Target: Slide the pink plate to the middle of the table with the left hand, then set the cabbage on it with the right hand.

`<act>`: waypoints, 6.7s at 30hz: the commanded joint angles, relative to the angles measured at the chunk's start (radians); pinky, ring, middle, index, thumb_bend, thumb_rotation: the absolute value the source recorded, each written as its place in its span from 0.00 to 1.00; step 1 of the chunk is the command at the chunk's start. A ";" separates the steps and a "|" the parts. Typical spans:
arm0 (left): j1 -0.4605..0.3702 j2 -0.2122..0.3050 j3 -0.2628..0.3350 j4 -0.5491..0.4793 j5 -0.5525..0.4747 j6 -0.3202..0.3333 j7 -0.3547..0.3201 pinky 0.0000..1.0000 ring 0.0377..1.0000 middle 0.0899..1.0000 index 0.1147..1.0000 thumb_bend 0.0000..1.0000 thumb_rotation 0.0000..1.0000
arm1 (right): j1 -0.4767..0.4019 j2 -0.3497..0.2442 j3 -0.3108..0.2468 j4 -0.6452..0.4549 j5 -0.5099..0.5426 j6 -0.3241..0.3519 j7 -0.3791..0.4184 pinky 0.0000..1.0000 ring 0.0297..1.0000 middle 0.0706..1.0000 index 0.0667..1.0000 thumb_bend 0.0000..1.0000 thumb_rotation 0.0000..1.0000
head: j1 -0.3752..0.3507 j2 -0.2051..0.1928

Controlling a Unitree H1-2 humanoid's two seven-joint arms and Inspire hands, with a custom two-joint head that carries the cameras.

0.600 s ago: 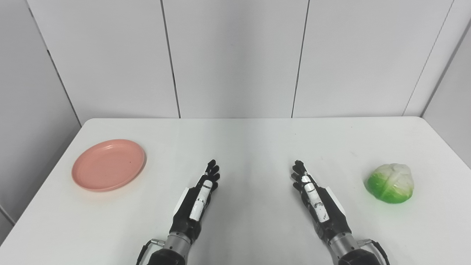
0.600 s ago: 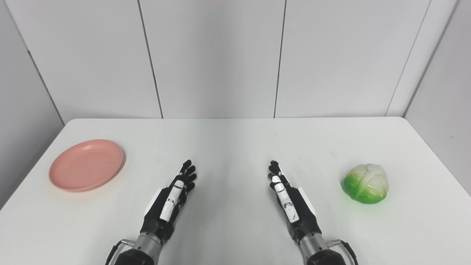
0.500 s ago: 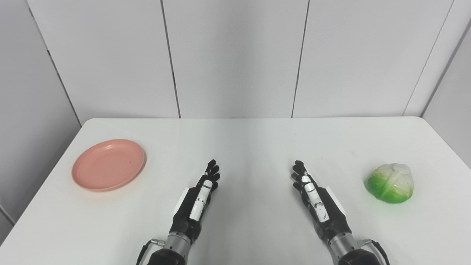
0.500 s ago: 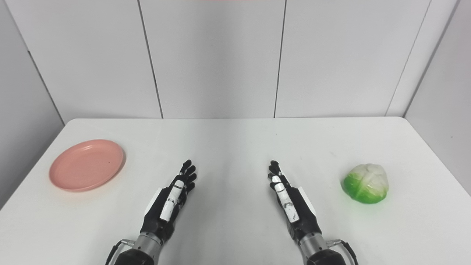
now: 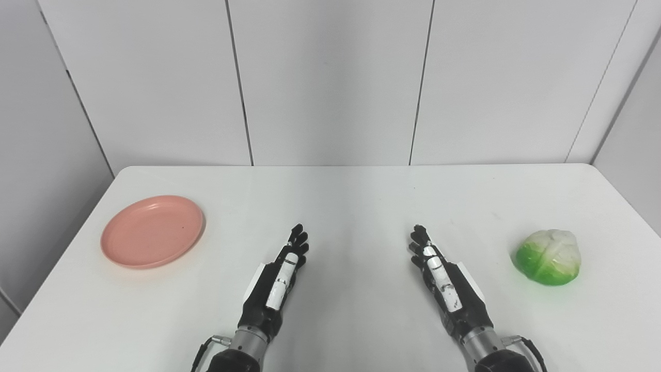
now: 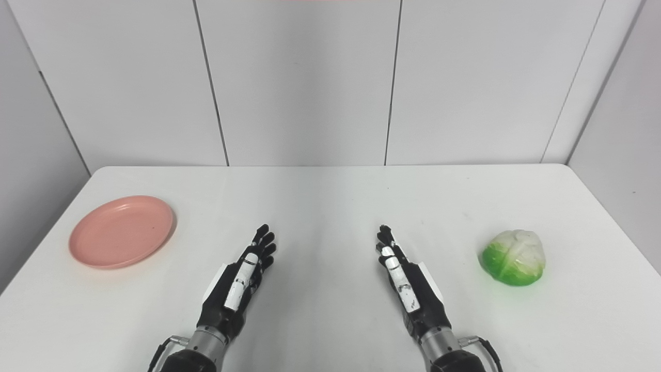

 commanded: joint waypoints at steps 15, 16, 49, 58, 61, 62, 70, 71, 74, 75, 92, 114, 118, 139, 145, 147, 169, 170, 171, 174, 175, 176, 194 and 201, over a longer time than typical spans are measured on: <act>0.093 0.000 -0.004 0.046 -0.010 0.022 0.000 1.00 0.99 1.00 1.00 0.46 1.00 | 0.029 0.000 0.001 0.030 0.001 0.002 0.004 1.00 1.00 1.00 1.00 0.23 1.00 | 0.002 0.006; 0.092 0.000 -0.004 0.046 -0.010 0.022 -0.001 1.00 0.99 1.00 1.00 0.46 1.00 | 0.029 -0.001 0.000 0.030 0.003 0.002 0.006 1.00 1.00 1.00 1.00 0.23 1.00 | 0.002 0.006; 0.022 -0.068 -0.029 0.224 0.033 -0.108 0.021 0.97 0.98 0.98 0.97 0.43 1.00 | 0.036 -0.057 -0.031 -0.002 0.071 0.026 0.055 1.00 1.00 1.00 1.00 0.15 1.00 | 0.289 -0.068; 0.036 -0.061 -0.022 0.150 0.011 -0.057 0.008 1.00 0.99 1.00 0.99 0.43 1.00 | 0.047 -0.043 -0.023 -0.036 0.057 0.042 0.041 1.00 1.00 1.00 1.00 0.13 1.00 | 0.284 -0.062; 0.038 -0.057 -0.022 0.107 0.006 -0.022 0.005 1.00 1.00 1.00 1.00 0.43 1.00 | 0.045 -0.039 -0.021 -0.035 0.056 0.045 0.040 1.00 1.00 1.00 1.00 0.13 1.00 | 0.284 -0.063; 0.035 -0.053 -0.022 0.090 0.004 -0.007 0.002 1.00 1.00 1.00 1.00 0.44 1.00 | 0.045 -0.039 -0.021 -0.035 0.057 0.045 0.042 1.00 1.00 1.00 1.00 0.13 1.00 | 0.286 -0.064; -0.022 -0.025 -0.004 -0.020 -0.024 0.063 -0.013 0.99 0.98 0.99 0.99 0.42 1.00 | 0.040 -0.036 -0.021 -0.028 0.061 0.041 0.045 1.00 1.00 1.00 1.00 0.13 1.00 | 0.293 -0.063; -0.033 -0.021 -0.001 -0.040 -0.033 0.081 -0.017 0.99 0.98 1.00 1.00 0.42 1.00 | 0.039 -0.035 -0.021 -0.027 0.059 0.038 0.043 1.00 1.00 1.00 1.00 0.13 1.00 | 0.295 -0.063; -0.061 -0.015 0.008 -0.102 -0.041 0.133 -0.009 0.98 0.98 0.99 0.99 0.38 1.00 | 0.039 -0.033 -0.020 -0.025 0.050 0.032 0.038 1.00 1.00 1.00 1.00 0.12 1.00 | 0.296 -0.063; -0.071 -0.011 0.009 -0.122 -0.038 0.148 -0.006 0.98 0.98 0.99 0.99 0.37 1.00 | 0.038 -0.032 -0.020 -0.023 0.049 0.031 0.037 1.00 1.00 1.00 1.00 0.12 1.00 | 0.296 -0.063; -0.301 0.089 0.156 -0.279 -0.084 0.304 0.047 0.94 0.89 0.89 0.88 0.43 1.00 | 0.032 -0.041 -0.028 -0.015 0.073 0.035 0.053 1.00 1.00 1.00 1.00 0.10 1.00 | 0.341 -0.080; -0.549 0.352 0.441 0.028 -0.191 0.247 0.147 0.88 0.88 0.88 0.87 0.38 1.00 | 0.042 -0.049 -0.030 -0.055 0.087 0.074 0.052 1.00 1.00 1.00 1.00 0.09 1.00 | 0.375 -0.084; -0.561 0.390 0.484 0.073 -0.212 0.232 0.158 0.88 0.89 0.88 0.87 0.39 1.00 | 0.044 -0.048 -0.031 -0.060 0.087 0.074 0.050 1.00 1.00 1.00 1.00 0.09 1.00 | 0.376 -0.082; -0.496 0.509 0.582 0.204 -0.289 0.207 0.163 0.93 0.93 0.92 0.90 0.37 1.00 | 0.052 -0.052 -0.031 -0.099 0.084 0.097 0.043 1.00 1.00 1.00 1.00 0.07 1.00 | 0.387 -0.069; -0.487 0.523 0.592 0.254 -0.300 0.202 0.164 0.93 0.92 0.90 0.89 0.37 1.00 | 0.055 -0.051 -0.030 -0.110 0.078 0.102 0.034 1.00 1.00 1.00 1.00 0.07 1.00 | 0.388 -0.063; -0.486 0.525 0.593 0.275 -0.301 0.197 0.167 0.94 0.91 0.91 0.89 0.37 1.00 | 0.056 -0.052 -0.030 -0.113 0.077 0.104 0.032 1.00 1.00 1.00 1.00 0.07 1.00 | 0.387 -0.061; -0.483 0.520 0.586 0.498 -0.317 0.090 0.147 0.91 0.91 0.91 0.90 0.34 1.00 | 0.060 -0.055 -0.029 -0.130 0.080 0.110 0.035 1.00 1.00 1.00 1.00 0.06 1.00 | 0.384 -0.042; -0.483 0.518 0.584 0.508 -0.318 0.087 0.144 0.91 0.91 0.91 0.90 0.34 1.00 | 0.060 -0.055 -0.029 -0.132 0.079 0.113 0.034 1.00 1.00 1.00 1.00 0.06 1.00 | 0.384 -0.041; -0.483 0.517 0.581 0.517 -0.318 0.083 0.140 0.92 0.92 0.92 0.90 0.35 1.00 | 0.060 -0.054 -0.030 -0.134 0.079 0.116 0.033 1.00 1.00 1.00 1.00 0.06 1.00 | 0.384 -0.041; -0.482 0.515 0.574 0.535 -0.315 0.072 0.136 0.95 0.92 0.92 0.90 0.35 1.00 | 0.061 -0.054 -0.031 -0.135 0.081 0.116 0.033 1.00 1.00 1.00 1.00 0.07 1.00 | 0.384 -0.039; -0.482 0.511 0.569 0.542 -0.310 0.069 0.143 0.95 0.92 0.91 0.90 0.35 1.00 | 0.062 -0.053 -0.031 -0.137 0.081 0.118 0.032 1.00 1.00 1.00 1.00 0.07 1.00 | 0.383 -0.038; -0.481 0.508 0.566 0.546 -0.306 0.066 0.149 0.94 0.92 0.91 0.90 0.35 1.00 | 0.062 -0.053 -0.031 -0.138 0.081 0.120 0.031 1.00 1.00 1.00 1.00 0.07 1.00 | 0.383 -0.038; -0.462 0.474 0.537 0.666 -0.322 0.005 0.135 0.96 0.93 0.92 0.91 0.32 1.00 | 0.067 -0.052 -0.031 -0.155 0.082 0.133 0.032 1.00 1.00 1.00 1.00 0.08 1.00 | 0.377 -0.028; -0.474 0.467 0.517 0.751 -0.312 -0.018 0.146 0.95 0.92 0.91 0.90 0.34 1.00 | 0.067 -0.052 -0.028 -0.155 0.075 0.127 0.030 1.00 1.00 1.00 1.00 0.07 1.00 | 0.371 -0.024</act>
